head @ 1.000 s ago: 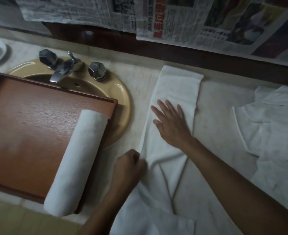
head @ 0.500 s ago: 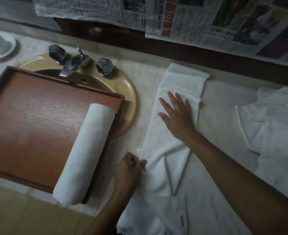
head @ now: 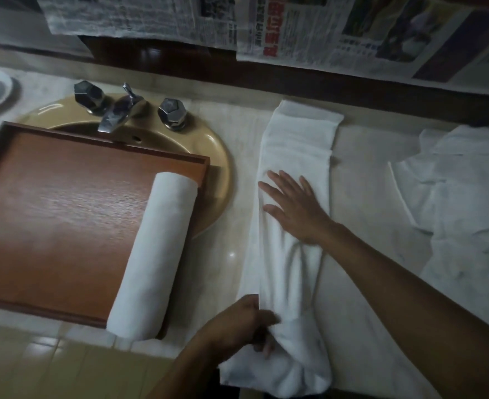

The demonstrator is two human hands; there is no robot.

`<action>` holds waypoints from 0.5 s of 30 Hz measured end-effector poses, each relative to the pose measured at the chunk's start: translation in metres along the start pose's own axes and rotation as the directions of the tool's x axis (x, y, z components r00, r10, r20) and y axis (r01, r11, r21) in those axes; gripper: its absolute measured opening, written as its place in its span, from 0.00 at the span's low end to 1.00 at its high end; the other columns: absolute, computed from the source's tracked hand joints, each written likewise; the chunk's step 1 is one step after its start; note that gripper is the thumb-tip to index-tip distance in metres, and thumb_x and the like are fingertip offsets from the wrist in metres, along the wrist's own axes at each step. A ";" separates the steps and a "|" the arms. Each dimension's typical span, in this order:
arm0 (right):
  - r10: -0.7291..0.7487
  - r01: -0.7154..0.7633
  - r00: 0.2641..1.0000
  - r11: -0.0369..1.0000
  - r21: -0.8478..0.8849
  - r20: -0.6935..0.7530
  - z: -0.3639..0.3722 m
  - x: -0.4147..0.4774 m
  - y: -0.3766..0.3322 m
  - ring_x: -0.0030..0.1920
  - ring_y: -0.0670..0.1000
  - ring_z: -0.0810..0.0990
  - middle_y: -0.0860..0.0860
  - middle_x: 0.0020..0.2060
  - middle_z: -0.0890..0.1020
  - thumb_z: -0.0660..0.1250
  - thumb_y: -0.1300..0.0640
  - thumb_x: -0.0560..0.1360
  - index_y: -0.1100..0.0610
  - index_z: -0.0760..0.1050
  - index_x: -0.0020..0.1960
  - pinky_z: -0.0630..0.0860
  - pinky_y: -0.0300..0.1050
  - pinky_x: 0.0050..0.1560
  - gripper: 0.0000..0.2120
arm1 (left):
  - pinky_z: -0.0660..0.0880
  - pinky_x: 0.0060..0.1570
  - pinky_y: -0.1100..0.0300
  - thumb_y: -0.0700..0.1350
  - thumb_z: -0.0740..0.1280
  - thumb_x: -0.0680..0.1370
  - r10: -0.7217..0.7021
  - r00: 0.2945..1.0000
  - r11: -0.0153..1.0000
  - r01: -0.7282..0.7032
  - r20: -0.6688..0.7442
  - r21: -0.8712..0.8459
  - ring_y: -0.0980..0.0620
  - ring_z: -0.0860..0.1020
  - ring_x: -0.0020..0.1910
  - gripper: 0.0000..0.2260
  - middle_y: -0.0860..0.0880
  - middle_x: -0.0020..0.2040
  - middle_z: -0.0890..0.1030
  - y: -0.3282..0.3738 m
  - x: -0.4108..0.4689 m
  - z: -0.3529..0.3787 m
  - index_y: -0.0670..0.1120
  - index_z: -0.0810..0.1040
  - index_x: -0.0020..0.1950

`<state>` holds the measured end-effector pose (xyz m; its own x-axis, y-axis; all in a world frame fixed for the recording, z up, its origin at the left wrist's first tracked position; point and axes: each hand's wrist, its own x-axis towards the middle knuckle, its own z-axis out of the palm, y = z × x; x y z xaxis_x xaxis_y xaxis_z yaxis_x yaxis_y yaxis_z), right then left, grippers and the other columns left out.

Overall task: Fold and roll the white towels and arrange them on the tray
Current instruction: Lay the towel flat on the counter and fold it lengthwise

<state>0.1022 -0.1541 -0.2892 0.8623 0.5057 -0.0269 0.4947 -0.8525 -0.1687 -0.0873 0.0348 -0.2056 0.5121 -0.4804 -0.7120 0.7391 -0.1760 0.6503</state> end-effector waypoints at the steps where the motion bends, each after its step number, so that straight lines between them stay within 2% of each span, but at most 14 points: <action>1: 0.001 -0.001 1.000 1.000 -0.006 -0.002 -0.001 -0.001 0.000 0.82 0.52 0.55 0.47 0.83 0.58 0.48 0.36 0.83 0.44 0.60 0.81 0.52 0.62 0.78 0.29 | 0.74 0.32 0.62 0.39 0.67 0.76 -0.020 1.000 0.990 0.018 0.016 0.141 0.53 0.78 0.30 0.05 0.48 0.34 0.82 -0.001 -0.003 -0.008 0.45 0.81 0.42; 2: 0.006 -0.006 1.000 1.000 -0.005 0.007 -0.001 -0.001 0.000 0.82 0.52 0.54 0.46 0.83 0.57 0.48 0.36 0.83 0.43 0.60 0.81 0.51 0.62 0.78 0.29 | 0.76 0.37 0.64 0.39 0.68 0.76 -0.028 0.999 0.968 0.032 -0.019 0.247 0.57 0.81 0.35 0.05 0.51 0.37 0.83 -0.002 -0.007 -0.014 0.47 0.83 0.43; 3: 0.013 -0.013 1.000 1.000 -0.002 0.019 -0.001 -0.001 -0.001 0.83 0.51 0.53 0.46 0.83 0.55 0.47 0.36 0.83 0.43 0.58 0.82 0.50 0.62 0.79 0.29 | 0.77 0.41 0.65 0.38 0.69 0.75 -0.015 0.998 0.961 0.030 -0.056 0.277 0.59 0.82 0.38 0.06 0.53 0.39 0.85 -0.004 -0.011 -0.019 0.47 0.84 0.43; 5: 0.023 -0.023 1.000 1.000 -0.007 0.020 -0.001 -0.001 -0.003 0.83 0.50 0.51 0.45 0.83 0.54 0.46 0.36 0.83 0.42 0.57 0.82 0.48 0.61 0.79 0.29 | 0.82 0.48 0.58 0.35 0.68 0.71 0.032 0.993 0.991 -0.017 -0.116 0.131 0.52 0.86 0.47 0.10 0.48 0.46 0.87 -0.006 -0.017 -0.021 0.43 0.85 0.48; 6: 0.025 -0.025 1.000 1.000 -0.015 0.013 -0.001 -0.001 -0.003 0.83 0.50 0.52 0.45 0.83 0.55 0.46 0.36 0.83 0.42 0.57 0.82 0.49 0.61 0.79 0.29 | 0.83 0.49 0.53 0.34 0.67 0.70 0.013 0.988 1.000 -0.009 -0.152 0.029 0.47 0.86 0.49 0.13 0.45 0.47 0.87 -0.008 -0.019 -0.017 0.42 0.85 0.51; 7: 0.024 -0.024 1.000 0.999 -0.022 0.011 0.000 -0.001 -0.004 0.82 0.50 0.53 0.45 0.83 0.55 0.46 0.36 0.83 0.42 0.58 0.82 0.50 0.61 0.79 0.29 | 0.83 0.48 0.52 0.35 0.67 0.69 0.001 0.977 1.000 0.004 -0.215 0.023 0.46 0.86 0.48 0.13 0.45 0.47 0.87 -0.014 -0.018 -0.014 0.43 0.85 0.52; 8: 0.022 -0.022 1.000 0.999 -0.026 0.009 0.000 -0.002 -0.004 0.82 0.51 0.54 0.46 0.83 0.56 0.47 0.36 0.83 0.43 0.59 0.82 0.52 0.62 0.78 0.29 | 0.83 0.46 0.53 0.36 0.67 0.70 0.023 0.952 0.988 0.024 -0.305 0.150 0.47 0.85 0.47 0.13 0.48 0.46 0.87 -0.019 -0.016 -0.012 0.45 0.84 0.52; 10: 0.019 -0.019 1.000 1.000 -0.021 0.009 0.000 -0.002 -0.003 0.82 0.52 0.56 0.46 0.82 0.58 0.47 0.36 0.83 0.43 0.60 0.81 0.54 0.63 0.78 0.29 | 0.78 0.46 0.56 0.41 0.65 0.72 0.114 0.892 0.893 0.101 -0.437 0.439 0.50 0.82 0.46 0.13 0.53 0.46 0.83 -0.032 -0.011 -0.007 0.48 0.80 0.56; 11: 0.019 -0.019 1.000 1.000 -0.015 0.013 -0.001 -0.001 -0.003 0.82 0.52 0.56 0.47 0.82 0.58 0.47 0.35 0.83 0.44 0.60 0.81 0.54 0.63 0.78 0.29 | 0.76 0.45 0.56 0.43 0.65 0.73 0.161 0.856 0.859 0.123 -0.491 0.497 0.49 0.80 0.45 0.12 0.52 0.46 0.82 -0.038 -0.009 -0.004 0.48 0.77 0.55; 13: 0.037 -0.037 0.999 0.999 -0.001 0.030 -0.004 0.002 -0.006 0.82 0.54 0.55 0.47 0.83 0.57 0.48 0.36 0.84 0.44 0.60 0.81 0.53 0.65 0.78 0.29 | 0.70 0.39 0.54 0.49 0.65 0.75 0.222 0.796 0.858 0.116 -0.563 0.501 0.46 0.79 0.41 0.07 0.49 0.40 0.80 -0.044 -0.010 0.006 0.49 0.70 0.50; 15: 0.104 -0.104 0.995 0.993 0.059 -0.002 -0.009 -0.002 -0.017 0.82 0.56 0.54 0.49 0.82 0.60 0.56 0.41 0.84 0.46 0.63 0.81 0.50 0.66 0.79 0.26 | 0.67 0.37 0.54 0.55 0.66 0.78 0.281 0.743 0.814 0.151 -0.608 0.561 0.43 0.80 0.42 0.12 0.48 0.39 0.79 -0.046 -0.012 0.012 0.50 0.66 0.49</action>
<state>0.0929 -0.1421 -0.2774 0.9093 0.4140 -0.0419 0.3953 -0.8910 -0.2232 -0.1326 0.0386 -0.2237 0.8540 0.1157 -0.5073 0.4334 -0.6977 0.5704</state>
